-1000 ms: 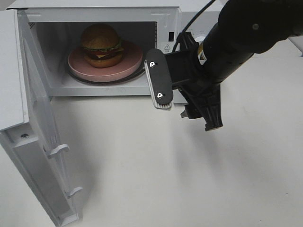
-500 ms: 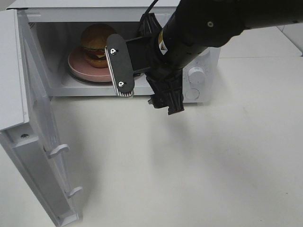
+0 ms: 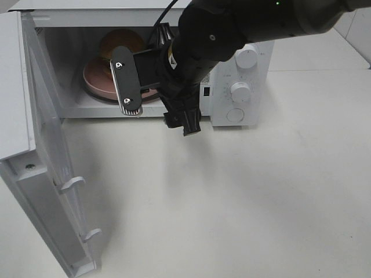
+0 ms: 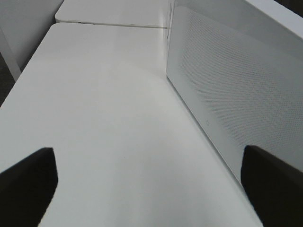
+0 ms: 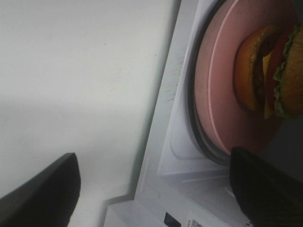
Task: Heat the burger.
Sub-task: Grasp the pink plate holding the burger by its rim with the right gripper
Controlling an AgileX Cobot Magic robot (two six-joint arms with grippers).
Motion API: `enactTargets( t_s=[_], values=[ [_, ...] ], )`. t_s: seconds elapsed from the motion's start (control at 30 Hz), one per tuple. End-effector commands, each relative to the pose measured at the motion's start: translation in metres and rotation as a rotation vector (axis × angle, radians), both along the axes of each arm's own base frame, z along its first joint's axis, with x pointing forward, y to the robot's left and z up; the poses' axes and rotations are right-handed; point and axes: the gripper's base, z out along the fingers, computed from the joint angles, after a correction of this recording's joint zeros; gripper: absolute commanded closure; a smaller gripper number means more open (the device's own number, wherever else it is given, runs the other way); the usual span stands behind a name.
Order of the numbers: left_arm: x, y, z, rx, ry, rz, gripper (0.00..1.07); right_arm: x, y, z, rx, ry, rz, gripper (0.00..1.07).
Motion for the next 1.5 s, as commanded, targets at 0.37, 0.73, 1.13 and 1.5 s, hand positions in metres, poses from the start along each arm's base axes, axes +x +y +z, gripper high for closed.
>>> enactTargets(
  t_s=[0.37,0.73,1.13,1.5],
  values=[
    [-0.002,-0.001,0.000,-0.005,-0.019,-0.002,0.09,0.035,0.026,-0.022,0.028,-0.004,-0.027,0.26],
    [-0.002,-0.001,0.000,-0.005,-0.019,-0.002,0.09,0.068,0.028,-0.040,0.049,-0.004,-0.080,0.28],
    [-0.002,-0.001,0.000,-0.005,-0.019,-0.002,0.09,0.090,0.041,-0.068,0.067,0.008,-0.099,0.30],
    [-0.002,-0.001,0.000,-0.005,-0.019,-0.002,0.09,0.107,0.041,-0.086,0.087,0.019,-0.129,0.31]
  ],
)
